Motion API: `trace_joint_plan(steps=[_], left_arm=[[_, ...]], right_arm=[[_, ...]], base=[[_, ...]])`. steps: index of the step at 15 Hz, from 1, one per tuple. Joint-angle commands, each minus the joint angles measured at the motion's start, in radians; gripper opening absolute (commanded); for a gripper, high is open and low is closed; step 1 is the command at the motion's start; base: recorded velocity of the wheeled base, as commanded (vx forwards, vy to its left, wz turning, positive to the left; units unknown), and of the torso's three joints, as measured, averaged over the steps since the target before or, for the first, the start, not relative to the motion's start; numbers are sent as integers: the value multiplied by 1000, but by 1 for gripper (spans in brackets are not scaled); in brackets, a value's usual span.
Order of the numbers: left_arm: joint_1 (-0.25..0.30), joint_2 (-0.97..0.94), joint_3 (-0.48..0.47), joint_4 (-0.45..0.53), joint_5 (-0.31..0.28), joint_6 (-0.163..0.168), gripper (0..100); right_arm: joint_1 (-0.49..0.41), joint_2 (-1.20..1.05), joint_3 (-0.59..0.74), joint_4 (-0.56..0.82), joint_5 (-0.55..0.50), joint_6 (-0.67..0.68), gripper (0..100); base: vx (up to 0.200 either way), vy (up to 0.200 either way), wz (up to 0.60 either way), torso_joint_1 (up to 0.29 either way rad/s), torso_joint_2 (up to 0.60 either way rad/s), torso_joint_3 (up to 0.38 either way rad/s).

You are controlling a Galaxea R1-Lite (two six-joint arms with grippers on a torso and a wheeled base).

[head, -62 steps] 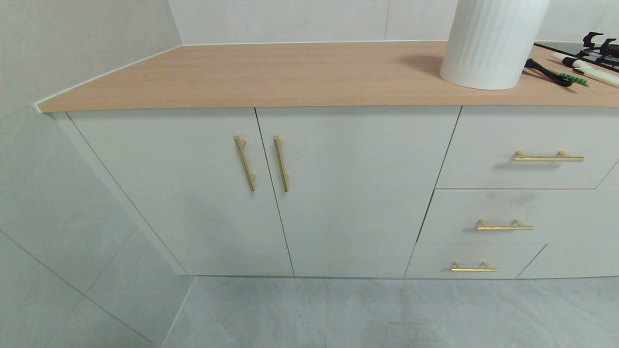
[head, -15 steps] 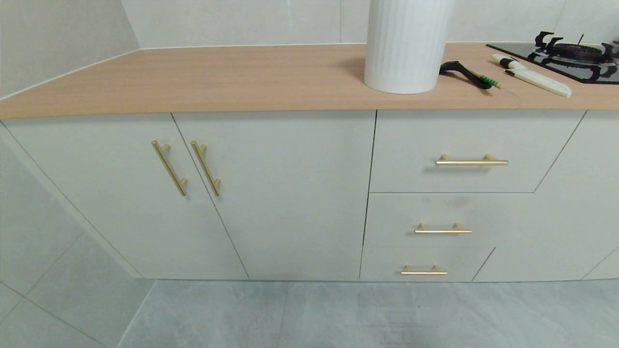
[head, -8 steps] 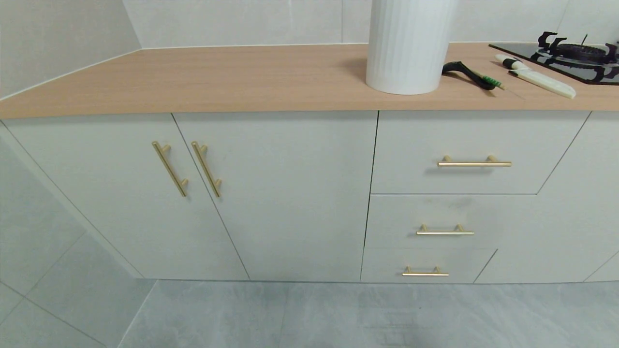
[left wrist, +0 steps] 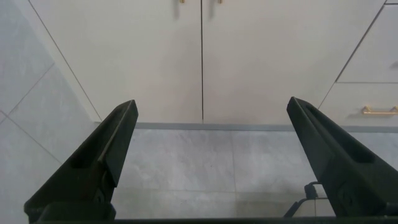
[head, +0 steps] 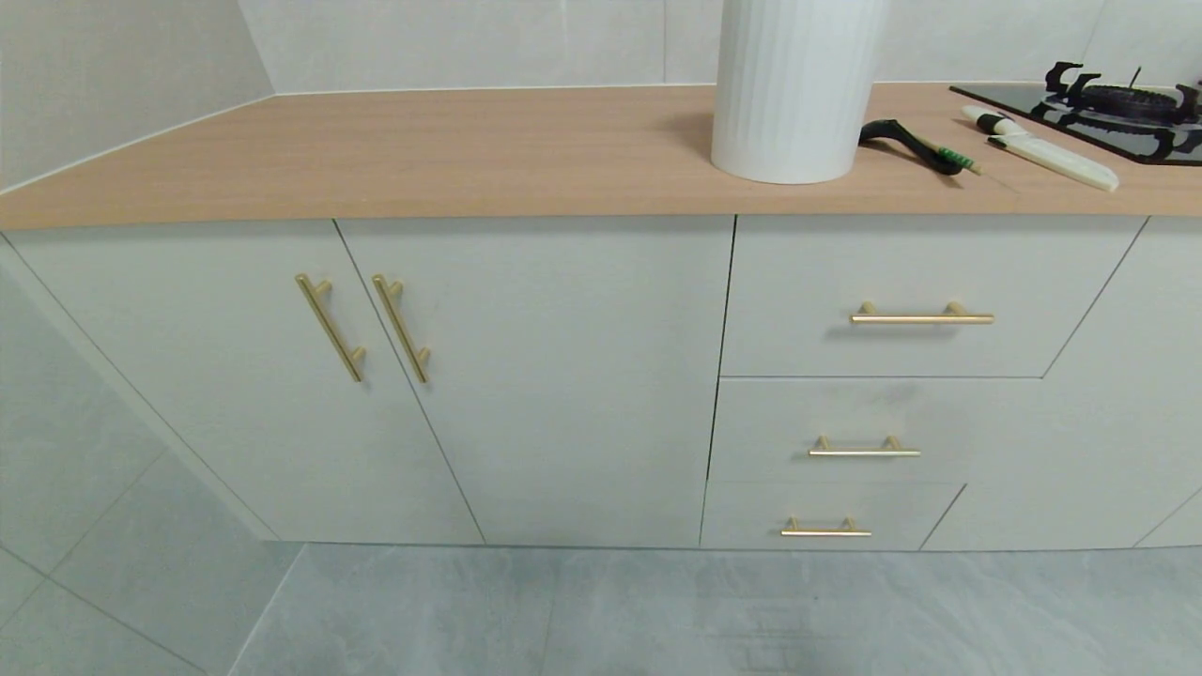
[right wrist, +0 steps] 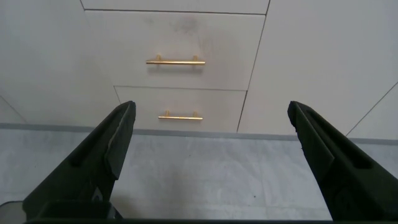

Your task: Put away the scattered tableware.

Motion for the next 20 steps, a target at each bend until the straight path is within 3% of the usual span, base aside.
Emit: trace_joint_plan(steps=[1,3,5,7,8,13,16,20], left_arm=[[0,2,0,0,0,0,100],[0,2,0,-2,0,0,100],[0,2,0,0,0,0,100],[0,2,0,0,1,0,100],[0,2,0,0,1,0,100],[0,2,0,0,0,0,100],[0,2,0,0,0,0,100],[0,2,0,0,1,0,100]], right_arm=[[2,10,-2,0,1,-1,100],[2,11,-15,0,4,-1,100],[38,105,-225,6,44,152,100],[94,241,-264,36,73,121,100],[127,415,-264,38,77,26,100],[202,1094,-449,-22,73,8,100],[215,1361,-572,-108,65,5,100],[164,1622,-744,-207,61,9,100]], base=[[0,0,0,0,0,0],[0,0,0,0,0,0],[0,0,0,0,0,0],[0,0,0,0,0,0],[0,0,0,0,0,0],[0,0,0,0,0,0],[0,0,0,0,0,0],[0,0,0,0,0,0]])
